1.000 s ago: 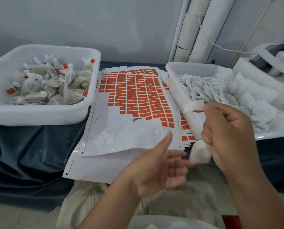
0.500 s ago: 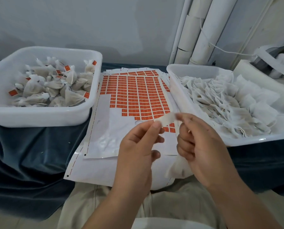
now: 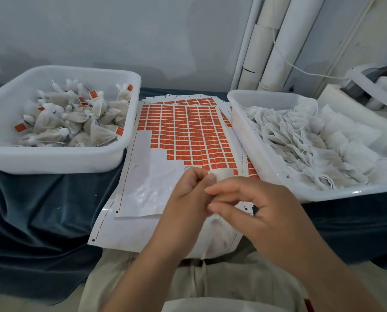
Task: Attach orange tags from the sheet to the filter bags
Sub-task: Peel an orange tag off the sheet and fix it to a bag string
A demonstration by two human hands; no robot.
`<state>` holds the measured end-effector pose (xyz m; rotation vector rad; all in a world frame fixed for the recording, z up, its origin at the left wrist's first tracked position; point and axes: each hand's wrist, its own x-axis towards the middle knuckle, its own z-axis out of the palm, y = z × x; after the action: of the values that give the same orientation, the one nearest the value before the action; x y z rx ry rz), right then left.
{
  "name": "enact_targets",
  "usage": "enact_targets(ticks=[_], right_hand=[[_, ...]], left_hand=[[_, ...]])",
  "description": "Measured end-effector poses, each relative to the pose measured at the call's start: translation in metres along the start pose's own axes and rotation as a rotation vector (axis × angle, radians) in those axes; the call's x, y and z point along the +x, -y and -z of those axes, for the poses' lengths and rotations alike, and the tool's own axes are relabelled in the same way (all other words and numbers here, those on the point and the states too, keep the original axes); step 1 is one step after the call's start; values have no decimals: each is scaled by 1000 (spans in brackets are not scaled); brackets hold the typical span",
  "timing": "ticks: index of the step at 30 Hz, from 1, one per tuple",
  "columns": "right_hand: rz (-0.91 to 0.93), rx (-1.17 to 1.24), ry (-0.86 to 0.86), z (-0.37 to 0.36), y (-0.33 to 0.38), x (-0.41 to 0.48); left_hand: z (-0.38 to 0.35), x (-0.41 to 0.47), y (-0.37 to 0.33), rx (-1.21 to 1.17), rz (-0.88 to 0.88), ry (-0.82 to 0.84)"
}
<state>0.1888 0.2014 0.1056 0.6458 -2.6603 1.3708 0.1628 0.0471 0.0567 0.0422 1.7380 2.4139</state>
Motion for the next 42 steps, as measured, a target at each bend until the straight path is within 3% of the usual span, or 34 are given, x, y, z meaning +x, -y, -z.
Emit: enact_targets(ticks=[7, 13, 17, 22, 24, 30, 33, 38, 42], right_hand=[[-16, -9, -40, 11, 0, 1], [-91, 198, -77, 20, -7, 7], [-63, 72, -147, 24, -10, 7], [-251, -130, 241, 21, -16, 8], [-283, -101, 282, 13, -20, 10], [-181, 26, 81, 3, -26, 16], [-120, 15, 55, 4, -28, 15], [-115, 108, -145, 10, -30, 14], [-248, 77, 66, 7, -32, 15]], left_hand=[[-9, -5, 4, 104, 54, -3], [-13, -2, 1, 139, 23, -87], [-10, 0, 2, 135, 23, -131], [-7, 4, 5, 147, 18, -171], [-8, 4, 8, 216, -17, -203], [-6, 5, 10, 283, -120, -235], [-6, 5, 8, 259, -107, -231], [-3, 6, 3, 177, -60, -229], [-3, 4, 4, 188, -97, -219]])
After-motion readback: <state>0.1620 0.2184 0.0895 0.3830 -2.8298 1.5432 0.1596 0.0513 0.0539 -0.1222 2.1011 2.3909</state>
